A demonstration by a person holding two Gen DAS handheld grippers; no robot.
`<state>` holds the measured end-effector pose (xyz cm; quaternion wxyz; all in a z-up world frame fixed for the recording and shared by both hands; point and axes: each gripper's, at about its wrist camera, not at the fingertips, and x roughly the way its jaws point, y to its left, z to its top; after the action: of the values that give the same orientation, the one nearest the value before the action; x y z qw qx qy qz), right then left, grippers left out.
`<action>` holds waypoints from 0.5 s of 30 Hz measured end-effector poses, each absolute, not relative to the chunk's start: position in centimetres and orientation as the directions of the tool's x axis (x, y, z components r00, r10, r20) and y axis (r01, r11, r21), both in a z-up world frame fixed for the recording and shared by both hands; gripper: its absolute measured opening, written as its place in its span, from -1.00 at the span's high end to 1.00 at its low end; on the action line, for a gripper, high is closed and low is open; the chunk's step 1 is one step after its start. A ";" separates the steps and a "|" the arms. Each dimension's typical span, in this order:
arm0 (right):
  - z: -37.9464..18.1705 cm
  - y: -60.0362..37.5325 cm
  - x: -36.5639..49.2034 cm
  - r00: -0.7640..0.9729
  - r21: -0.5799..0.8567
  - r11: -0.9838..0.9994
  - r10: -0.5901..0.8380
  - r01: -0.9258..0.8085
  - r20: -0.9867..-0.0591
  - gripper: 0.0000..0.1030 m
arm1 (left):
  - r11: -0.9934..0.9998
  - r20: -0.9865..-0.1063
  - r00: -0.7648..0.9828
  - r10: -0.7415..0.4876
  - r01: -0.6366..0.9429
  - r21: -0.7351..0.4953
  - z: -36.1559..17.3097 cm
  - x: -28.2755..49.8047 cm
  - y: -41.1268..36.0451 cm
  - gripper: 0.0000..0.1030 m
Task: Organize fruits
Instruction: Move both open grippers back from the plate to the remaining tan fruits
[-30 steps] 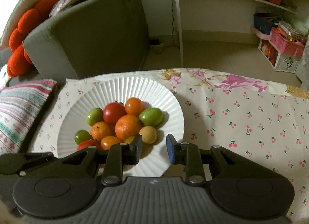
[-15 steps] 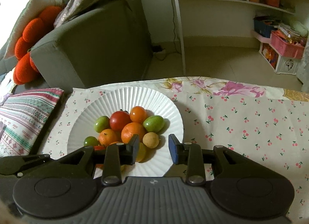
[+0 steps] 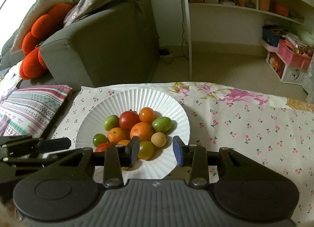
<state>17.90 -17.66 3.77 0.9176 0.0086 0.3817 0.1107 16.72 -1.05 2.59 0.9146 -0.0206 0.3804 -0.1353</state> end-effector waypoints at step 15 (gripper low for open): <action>4.7 -15.5 15.0 0.675 0.053 0.953 0.250 -0.299 -0.695 -0.18 | 0.981 -0.742 0.645 -0.182 0.173 -0.090 1.7 14.5 2.2 0.18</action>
<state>14.96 -15.51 4.69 0.9145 -0.0326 0.3744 0.1499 14.53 2.18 1.71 0.9068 -0.0054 0.4099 -0.0980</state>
